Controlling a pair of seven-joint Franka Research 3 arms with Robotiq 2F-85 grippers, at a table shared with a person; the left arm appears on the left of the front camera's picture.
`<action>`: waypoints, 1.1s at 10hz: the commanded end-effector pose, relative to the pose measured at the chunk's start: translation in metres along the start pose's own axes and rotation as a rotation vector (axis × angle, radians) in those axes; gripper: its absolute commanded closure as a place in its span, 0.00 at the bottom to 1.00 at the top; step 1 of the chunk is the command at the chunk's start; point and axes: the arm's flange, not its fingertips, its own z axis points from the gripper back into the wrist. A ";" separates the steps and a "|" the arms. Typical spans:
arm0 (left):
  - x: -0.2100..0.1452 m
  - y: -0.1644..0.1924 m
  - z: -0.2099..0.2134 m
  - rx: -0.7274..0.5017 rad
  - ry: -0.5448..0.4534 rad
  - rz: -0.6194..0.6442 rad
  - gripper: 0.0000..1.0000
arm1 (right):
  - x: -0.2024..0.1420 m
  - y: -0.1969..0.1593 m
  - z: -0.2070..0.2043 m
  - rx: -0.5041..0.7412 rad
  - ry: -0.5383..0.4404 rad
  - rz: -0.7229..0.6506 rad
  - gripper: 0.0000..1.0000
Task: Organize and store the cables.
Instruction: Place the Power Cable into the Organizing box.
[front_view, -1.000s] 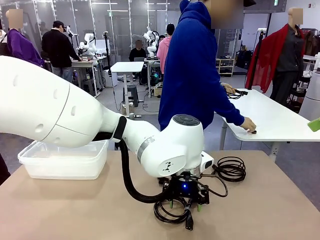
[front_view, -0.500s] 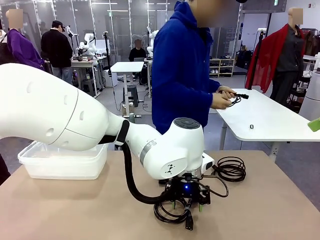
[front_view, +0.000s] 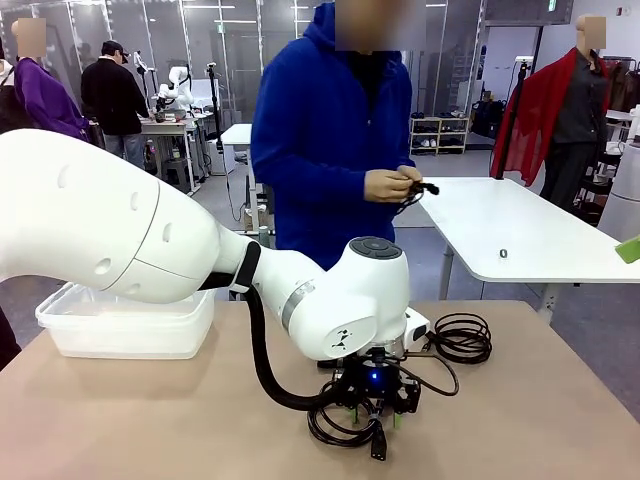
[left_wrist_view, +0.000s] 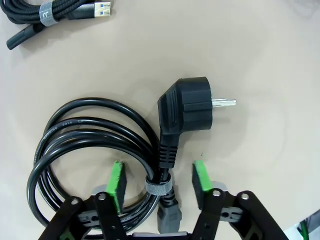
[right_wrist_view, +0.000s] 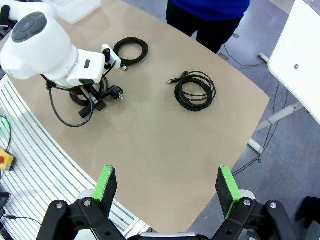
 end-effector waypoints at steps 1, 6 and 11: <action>-0.002 -0.005 0.002 0.004 0.052 0.009 0.46 | 0.000 0.000 0.000 0.000 0.001 0.000 0.00; -0.004 -0.006 0.004 0.014 0.059 0.008 0.93 | 0.000 0.000 0.000 0.000 0.001 0.000 0.00; -0.010 -0.004 0.030 0.013 0.066 -0.001 1.00 | 0.000 0.000 0.000 0.000 0.001 0.000 0.00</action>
